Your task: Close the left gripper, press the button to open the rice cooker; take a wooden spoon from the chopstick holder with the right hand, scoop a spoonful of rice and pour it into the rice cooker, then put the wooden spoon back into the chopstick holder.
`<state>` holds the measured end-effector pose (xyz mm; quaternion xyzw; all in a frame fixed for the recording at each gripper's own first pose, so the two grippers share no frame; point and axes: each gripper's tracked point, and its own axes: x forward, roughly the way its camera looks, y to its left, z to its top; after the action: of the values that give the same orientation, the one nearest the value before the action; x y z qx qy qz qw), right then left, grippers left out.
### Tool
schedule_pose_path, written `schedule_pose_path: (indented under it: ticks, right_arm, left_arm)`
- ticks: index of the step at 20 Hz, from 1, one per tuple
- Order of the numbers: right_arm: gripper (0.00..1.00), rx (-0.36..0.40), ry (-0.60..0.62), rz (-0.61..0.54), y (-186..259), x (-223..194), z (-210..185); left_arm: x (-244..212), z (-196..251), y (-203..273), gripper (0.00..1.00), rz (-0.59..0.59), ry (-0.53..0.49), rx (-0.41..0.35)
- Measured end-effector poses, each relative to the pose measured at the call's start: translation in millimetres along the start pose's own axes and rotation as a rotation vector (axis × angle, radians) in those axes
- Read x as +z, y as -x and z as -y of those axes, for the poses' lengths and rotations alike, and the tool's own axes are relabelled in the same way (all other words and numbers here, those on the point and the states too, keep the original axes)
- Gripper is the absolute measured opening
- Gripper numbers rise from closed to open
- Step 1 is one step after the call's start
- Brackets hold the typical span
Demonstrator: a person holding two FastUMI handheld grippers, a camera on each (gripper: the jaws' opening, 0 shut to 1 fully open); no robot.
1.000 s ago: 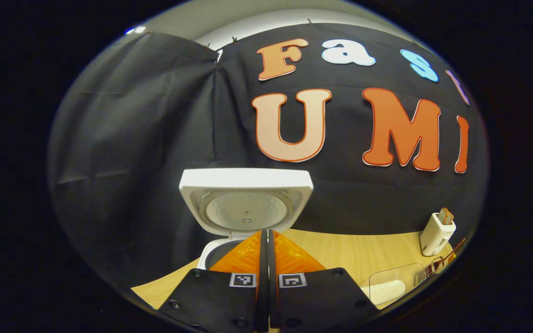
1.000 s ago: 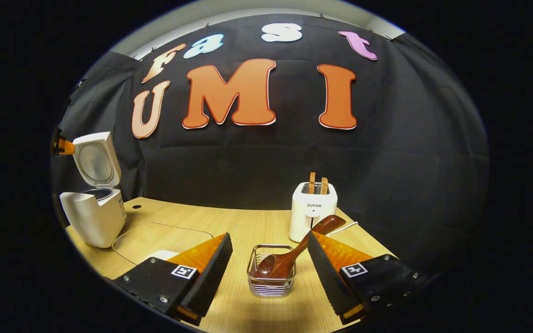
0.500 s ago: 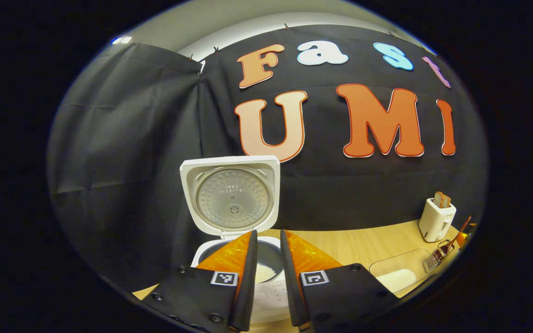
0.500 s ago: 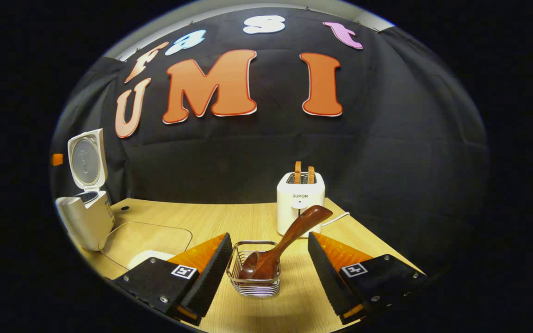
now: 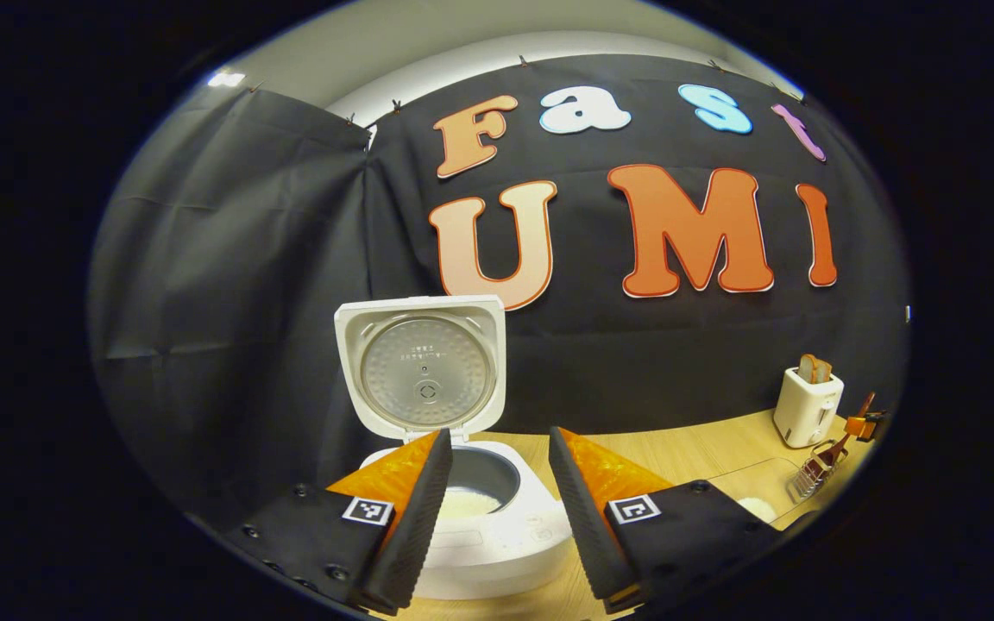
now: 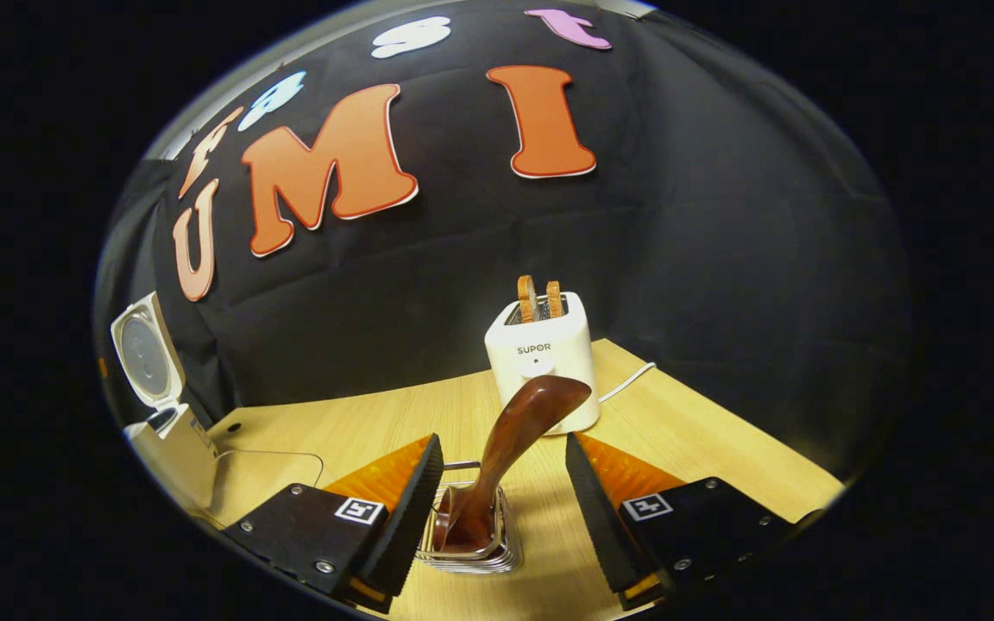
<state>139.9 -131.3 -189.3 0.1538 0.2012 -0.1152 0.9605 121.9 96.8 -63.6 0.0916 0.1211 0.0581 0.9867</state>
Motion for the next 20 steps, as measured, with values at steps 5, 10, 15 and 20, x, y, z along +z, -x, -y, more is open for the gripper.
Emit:
schedule_pose_path:
  ticks: [5, 10, 15, 20]
  right_arm:
    - [0.55, 0.001, -0.15, -0.018, -7.2, -8.0, 5.5]
    - [0.22, 0.031, -0.26, 0.023, -1.1, 0.8, -5.2]
    - [0.1, -0.001, -0.316, 0.044, 1.8, 6.9, -5.6]
    - [0.08, 0.004, -0.28, 0.133, 19.3, 37.8, -17.7]
  left_arm:
    - [-12.5, 2.6, 3.9, 0.72, -0.019, -0.009, 0.011]
    - [-27.5, 12.1, 4.4, 0.76, -0.043, -0.023, 0.001]
    - [-33.1, 10.8, 5.9, 0.73, -0.045, -0.02, -0.004]
    - [-35.1, 4.6, 8.3, 0.76, -0.03, -0.011, -0.004]
